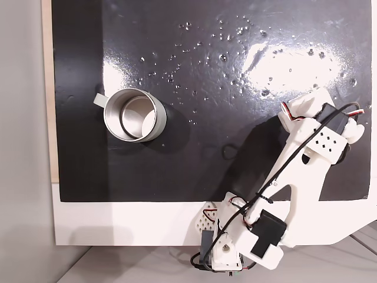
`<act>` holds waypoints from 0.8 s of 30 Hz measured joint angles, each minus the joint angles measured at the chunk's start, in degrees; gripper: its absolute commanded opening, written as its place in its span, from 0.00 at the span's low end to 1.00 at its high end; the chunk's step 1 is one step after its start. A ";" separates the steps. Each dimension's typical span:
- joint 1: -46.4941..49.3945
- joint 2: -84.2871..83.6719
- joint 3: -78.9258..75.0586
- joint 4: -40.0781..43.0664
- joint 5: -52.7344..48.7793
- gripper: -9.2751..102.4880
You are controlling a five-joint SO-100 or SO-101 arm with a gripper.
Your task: Grasp a pengrip and put it in the cup.
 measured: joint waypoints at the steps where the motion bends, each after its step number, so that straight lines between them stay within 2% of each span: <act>1: 0.26 -1.05 0.00 0.00 0.00 0.28; 15: 0.53 -14.50 -3.69 -0.79 -0.70 0.26; 17: 0.70 -16.35 -5.01 -0.79 -0.70 0.21; 19: 1.32 -17.84 -6.59 -0.79 -0.70 0.10; 24: 2.46 -20.04 -9.76 -0.62 -1.58 0.08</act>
